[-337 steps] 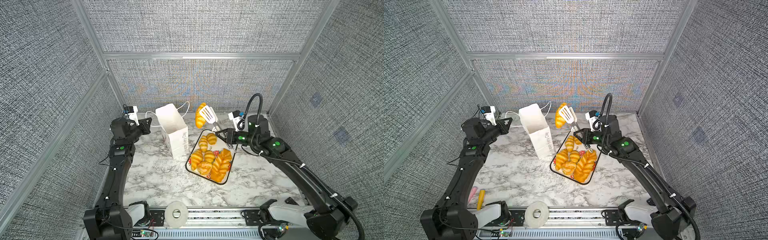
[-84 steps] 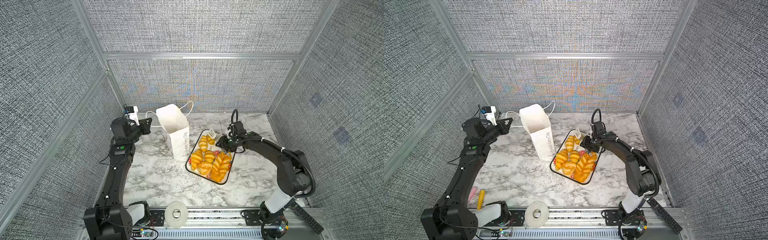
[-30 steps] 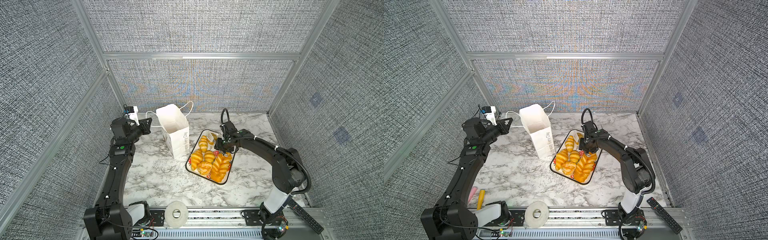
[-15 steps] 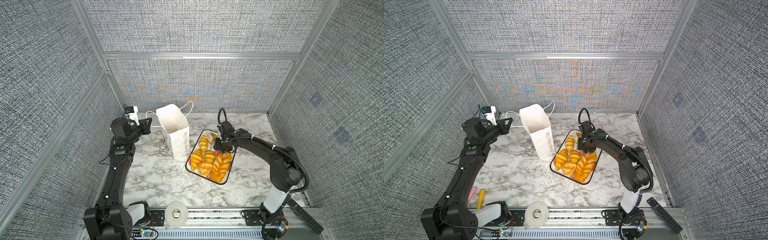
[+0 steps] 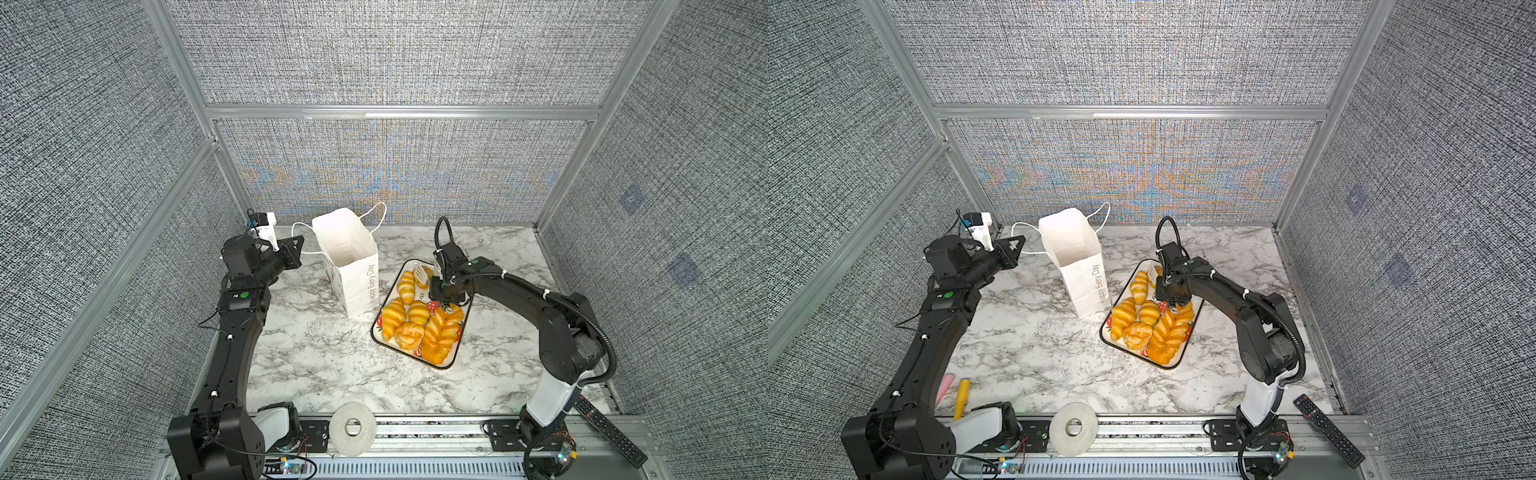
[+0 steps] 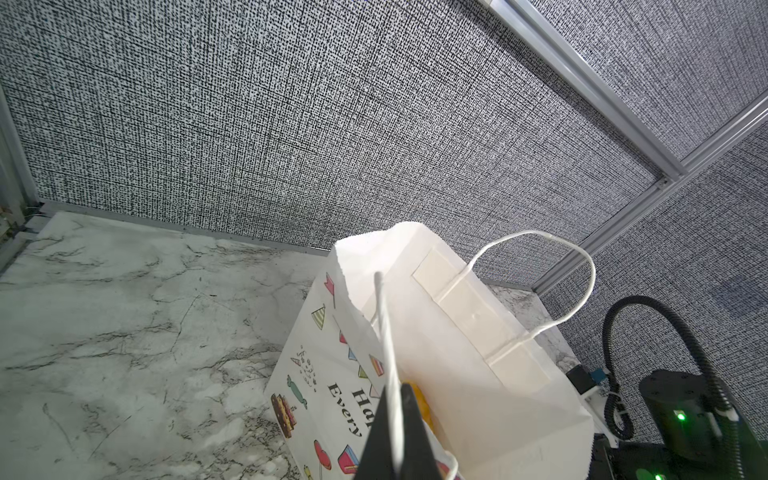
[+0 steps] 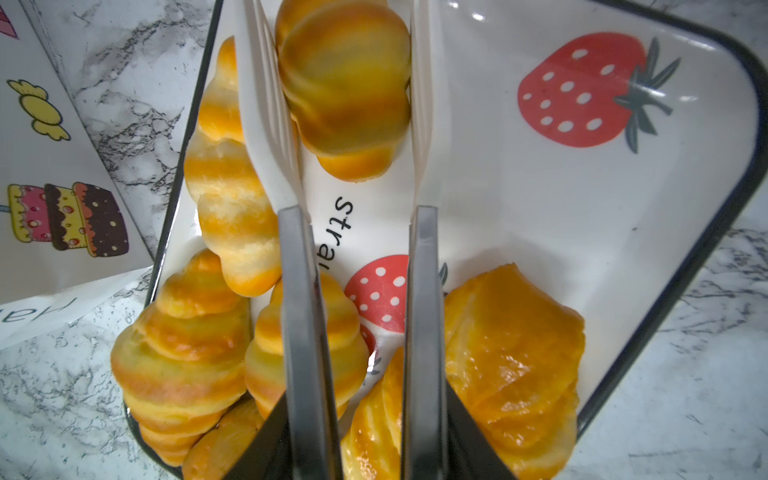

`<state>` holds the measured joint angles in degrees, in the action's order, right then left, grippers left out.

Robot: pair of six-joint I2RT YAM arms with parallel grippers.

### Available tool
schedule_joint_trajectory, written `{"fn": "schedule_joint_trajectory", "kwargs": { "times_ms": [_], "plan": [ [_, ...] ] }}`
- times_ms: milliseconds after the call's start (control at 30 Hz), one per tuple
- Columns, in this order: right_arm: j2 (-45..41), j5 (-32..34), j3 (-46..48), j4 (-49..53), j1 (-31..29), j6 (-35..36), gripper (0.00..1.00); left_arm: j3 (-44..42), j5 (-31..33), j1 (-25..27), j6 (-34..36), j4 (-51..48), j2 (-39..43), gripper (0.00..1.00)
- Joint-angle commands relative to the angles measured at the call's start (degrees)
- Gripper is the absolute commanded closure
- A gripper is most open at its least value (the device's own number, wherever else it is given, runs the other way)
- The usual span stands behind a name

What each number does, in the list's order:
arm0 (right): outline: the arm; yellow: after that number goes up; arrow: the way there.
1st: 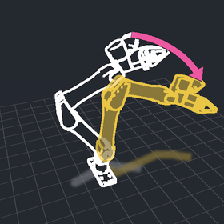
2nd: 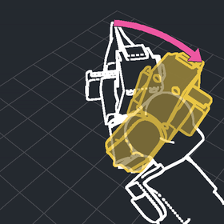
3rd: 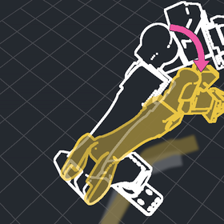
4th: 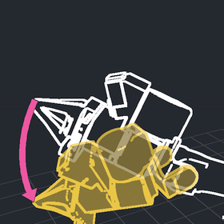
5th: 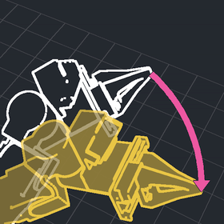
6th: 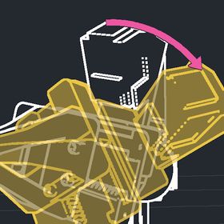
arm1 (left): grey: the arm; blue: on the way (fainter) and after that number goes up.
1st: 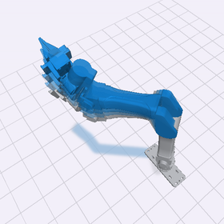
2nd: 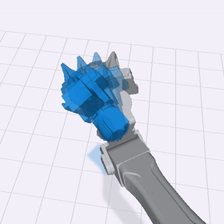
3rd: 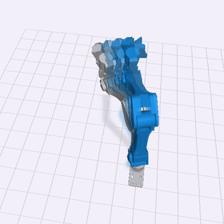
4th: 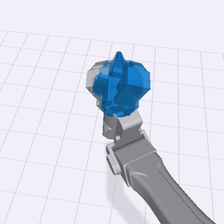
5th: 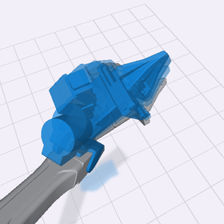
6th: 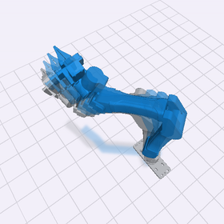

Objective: Place the fake bread into the paper bag
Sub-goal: 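Lower the tongs with the right gripper onto a striped croissant on the tray, then squeeze the tongs with the right gripper and lift the striped croissant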

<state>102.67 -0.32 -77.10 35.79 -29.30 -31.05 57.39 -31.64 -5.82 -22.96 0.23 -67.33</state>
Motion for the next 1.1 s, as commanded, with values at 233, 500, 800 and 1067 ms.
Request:
{"fn": "schedule_joint_trajectory", "kwargs": {
  "times_ms": [233, 500, 800, 1067],
  "plan": [
    [-2.03, 1.92, -0.09, 0.81, -0.12, 0.20, 0.66, 0.24, -0.36, -0.14, 0.28, 0.21, 0.17, 1.00],
    [-4.79, 3.12, 0.02, 1.50, -0.14, 0.10, 0.69, 0.20, -0.35, -0.15, 0.28, 0.27, 0.09, 1.00],
    [-8.99, 3.00, -0.20, 1.22, -0.14, 0.07, 0.69, 0.21, -0.49, -0.15, 0.20, 0.36, -0.17, 1.00],
    [-13.89, 1.13, 0.49, -1.17, -0.23, -0.18, 0.69, 0.18, -0.62, -0.15, 0.09, 0.54, -0.25, 1.00]
  ]
}}
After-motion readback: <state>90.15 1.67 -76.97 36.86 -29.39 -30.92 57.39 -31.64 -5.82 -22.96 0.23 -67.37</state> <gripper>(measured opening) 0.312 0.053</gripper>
